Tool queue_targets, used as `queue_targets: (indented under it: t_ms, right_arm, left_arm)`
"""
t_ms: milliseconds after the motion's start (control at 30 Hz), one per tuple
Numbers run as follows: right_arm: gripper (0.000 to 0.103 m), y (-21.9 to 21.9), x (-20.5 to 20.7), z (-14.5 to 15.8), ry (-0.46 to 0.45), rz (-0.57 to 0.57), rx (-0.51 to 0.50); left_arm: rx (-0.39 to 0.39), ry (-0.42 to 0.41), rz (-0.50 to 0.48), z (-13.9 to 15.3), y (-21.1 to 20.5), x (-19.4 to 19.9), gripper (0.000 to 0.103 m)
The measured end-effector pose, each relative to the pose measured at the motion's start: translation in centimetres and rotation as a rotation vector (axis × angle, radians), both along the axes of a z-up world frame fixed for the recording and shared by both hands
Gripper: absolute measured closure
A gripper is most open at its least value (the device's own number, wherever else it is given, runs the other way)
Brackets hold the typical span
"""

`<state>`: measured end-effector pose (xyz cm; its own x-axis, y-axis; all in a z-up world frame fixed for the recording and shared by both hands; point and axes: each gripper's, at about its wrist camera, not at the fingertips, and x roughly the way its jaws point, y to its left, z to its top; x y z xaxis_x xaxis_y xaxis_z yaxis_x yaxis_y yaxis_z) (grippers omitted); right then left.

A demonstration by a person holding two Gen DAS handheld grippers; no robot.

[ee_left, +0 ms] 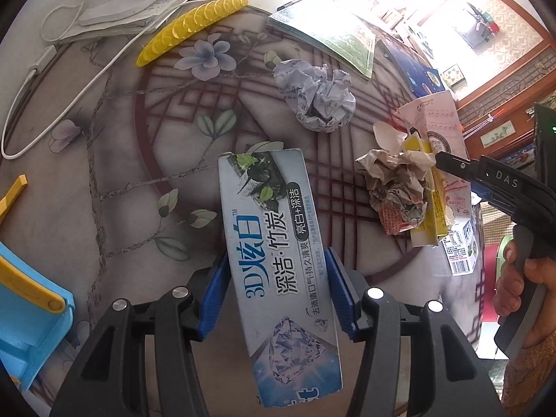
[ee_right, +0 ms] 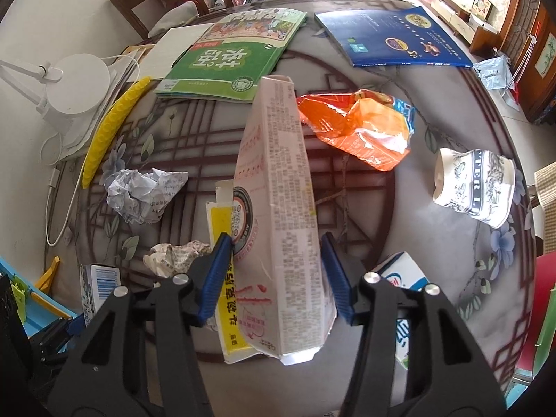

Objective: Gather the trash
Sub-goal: 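Lift the white toothpaste box with the left tool while the right tool lifts the pink-and-white carton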

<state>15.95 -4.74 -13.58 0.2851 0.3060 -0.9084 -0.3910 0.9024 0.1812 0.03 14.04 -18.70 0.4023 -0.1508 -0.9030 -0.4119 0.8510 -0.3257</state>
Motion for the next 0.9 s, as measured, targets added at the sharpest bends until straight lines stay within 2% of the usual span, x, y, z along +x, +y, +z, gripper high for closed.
queue_targets:
  t_ms: [33, 600, 900]
  right_arm:
    - [0.055, -0.1, -0.1, 0.1, 0.002, 0.003, 0.004]
    - [0.055, -3.2, -4.5, 6.7, -0.092, -0.017, 0.177]
    - [0.055, -5.7, -5.9, 6.0, -0.07, -0.056, 0.177]
  left_arm:
    - [0.001, 0.0, -0.001, 0.0, -0.1, 0.0, 0.052]
    - [0.035, -0.037, -0.011, 1.3, -1.0, 0.1, 0.052]
    - [0.05, -0.051, -0.045, 1.9, -2.8, 0.4, 0.052]
